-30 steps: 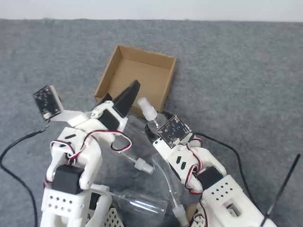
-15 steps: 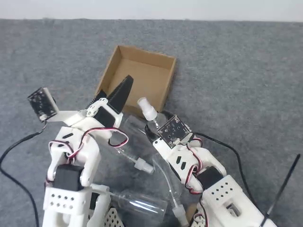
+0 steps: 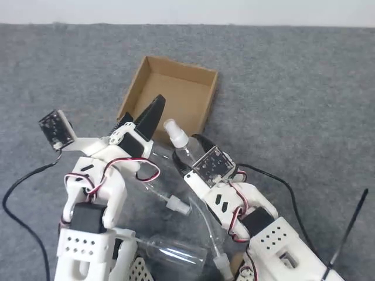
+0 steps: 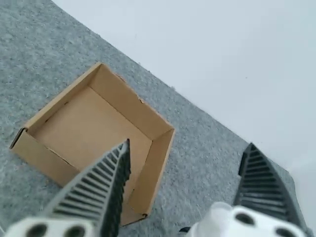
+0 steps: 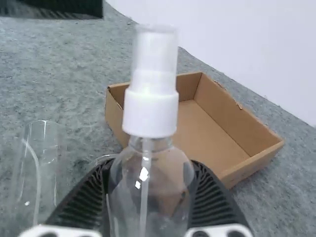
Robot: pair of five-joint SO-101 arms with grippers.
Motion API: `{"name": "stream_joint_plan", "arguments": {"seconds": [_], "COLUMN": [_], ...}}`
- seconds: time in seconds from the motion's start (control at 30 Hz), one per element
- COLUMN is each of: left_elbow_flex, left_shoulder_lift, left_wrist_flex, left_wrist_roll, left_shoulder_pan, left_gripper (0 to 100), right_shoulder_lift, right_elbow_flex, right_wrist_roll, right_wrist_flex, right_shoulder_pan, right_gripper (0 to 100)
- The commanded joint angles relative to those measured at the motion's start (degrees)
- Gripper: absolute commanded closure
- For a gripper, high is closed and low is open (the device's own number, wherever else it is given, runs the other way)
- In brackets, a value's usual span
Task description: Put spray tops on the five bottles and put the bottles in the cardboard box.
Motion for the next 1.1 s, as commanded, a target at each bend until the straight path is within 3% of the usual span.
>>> {"name": "stream_joint_plan", "arguments": {"seconds": [0.0,0.2,0.4,0.63,1.07], "left_elbow_flex": [0.66,0.84,1.63,1.27,1.45], "left_shoulder_lift": [-0.88,-0.88,-0.88,-0.88,-0.88], "left_wrist_flex": [-3.96,-3.69,-3.69,-0.26,0.0], "left_wrist_roll": [0.26,0.35,0.18,-4.57,-8.97], "left_shoulder_pan": [0.18,-0.26,0.35,8.97,14.42], "left_gripper": [67,67,67,67,71], "right_shoulder_lift": [-1.98,-9.01,-20.62,-24.84,-25.36], "right_elbow_flex": [-3.52,-2.99,-2.02,-1.32,1.67], "right_wrist_roll": [-0.26,-0.26,-0.26,-0.26,-0.18], "right_wrist_flex": [-1.36,-0.66,6.99,11.03,9.63], "right_shoulder_pan": [-0.75,-0.57,-0.48,-0.4,2.77], "right_gripper": [99.1,99.1,99.1,99.1,99.1]}}
